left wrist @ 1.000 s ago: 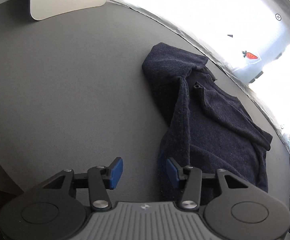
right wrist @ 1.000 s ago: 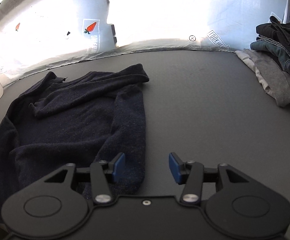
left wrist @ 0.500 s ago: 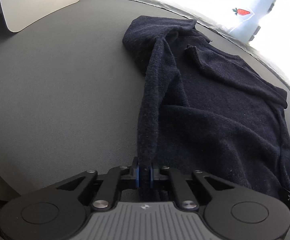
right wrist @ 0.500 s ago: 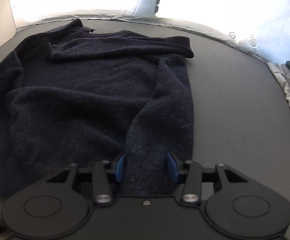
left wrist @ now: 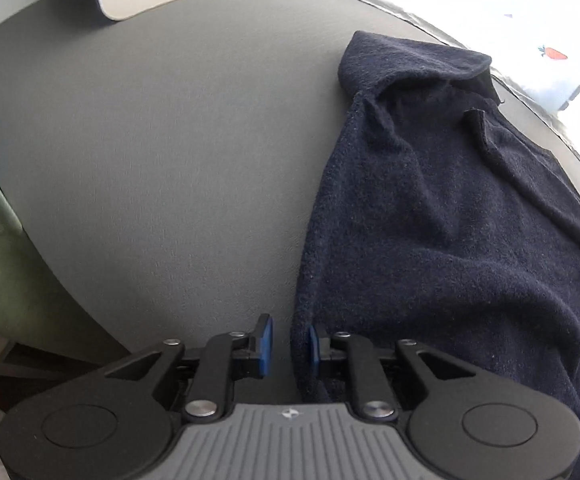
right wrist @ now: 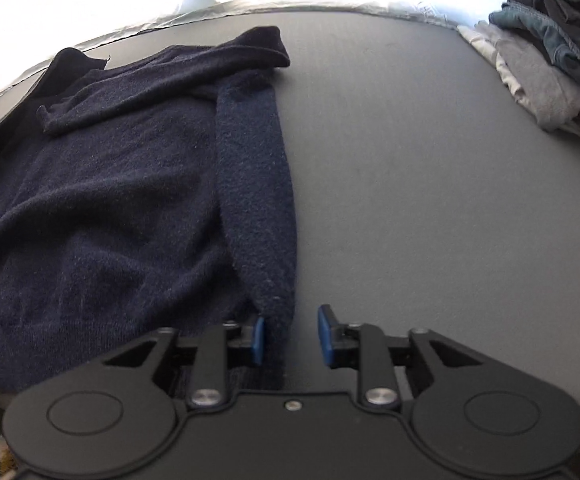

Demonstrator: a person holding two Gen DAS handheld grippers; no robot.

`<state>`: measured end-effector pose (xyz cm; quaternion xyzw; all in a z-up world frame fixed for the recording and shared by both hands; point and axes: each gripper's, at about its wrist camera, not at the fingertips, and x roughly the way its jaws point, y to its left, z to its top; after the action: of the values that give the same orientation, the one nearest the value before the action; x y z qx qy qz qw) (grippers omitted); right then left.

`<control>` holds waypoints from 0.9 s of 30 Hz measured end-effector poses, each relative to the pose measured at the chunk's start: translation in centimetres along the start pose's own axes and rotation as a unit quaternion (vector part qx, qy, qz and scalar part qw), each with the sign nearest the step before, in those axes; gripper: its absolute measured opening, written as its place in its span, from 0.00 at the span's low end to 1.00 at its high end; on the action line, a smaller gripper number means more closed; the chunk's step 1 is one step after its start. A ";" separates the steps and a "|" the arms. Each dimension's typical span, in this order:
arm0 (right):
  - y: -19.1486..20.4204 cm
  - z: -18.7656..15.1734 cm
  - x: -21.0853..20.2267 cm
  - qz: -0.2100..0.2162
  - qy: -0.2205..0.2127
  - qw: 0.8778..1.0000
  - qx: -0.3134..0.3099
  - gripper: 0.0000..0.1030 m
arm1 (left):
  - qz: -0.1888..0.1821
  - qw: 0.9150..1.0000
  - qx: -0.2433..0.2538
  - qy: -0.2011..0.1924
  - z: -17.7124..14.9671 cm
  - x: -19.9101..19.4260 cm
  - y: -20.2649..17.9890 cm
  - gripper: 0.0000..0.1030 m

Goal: Fold clothes

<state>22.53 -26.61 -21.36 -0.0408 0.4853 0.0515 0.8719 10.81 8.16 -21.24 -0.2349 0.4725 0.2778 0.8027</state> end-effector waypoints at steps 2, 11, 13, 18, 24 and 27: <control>0.7 0.7 -0.2 -0.021 -0.024 0.999 -0.021 0.56 | 0.007 1.000 0.019 -0.023 0.7 -0.7 -0.6 0.45; 4.6 2.7 2.4 -0.018 -0.073 0.993 -0.088 1.00 | 0.003 0.992 0.095 -0.087 5.2 -1.0 -2.9 0.79; 5.8 3.2 3.3 -0.022 -0.072 0.993 -0.095 1.00 | 0.004 0.989 0.122 -0.086 6.3 -0.1 -3.7 0.79; 8.2 5.4 4.5 -0.050 -0.090 0.991 -0.081 1.00 | -0.006 0.979 0.184 -0.085 9.7 2.1 -5.5 0.79; 11.1 7.6 7.5 -0.079 -0.088 0.991 -0.059 1.00 | 0.000 0.961 0.262 -0.085 14.3 7.2 -8.1 0.80; 11.9 7.8 9.9 -0.110 -0.094 0.988 -0.047 1.00 | 0.037 0.952 0.283 -0.107 16.2 9.3 -9.1 0.80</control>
<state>32.70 -13.36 -25.94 -0.1297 0.3912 -0.0190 0.9109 30.80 13.89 -21.26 0.0506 0.4517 0.1858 0.8711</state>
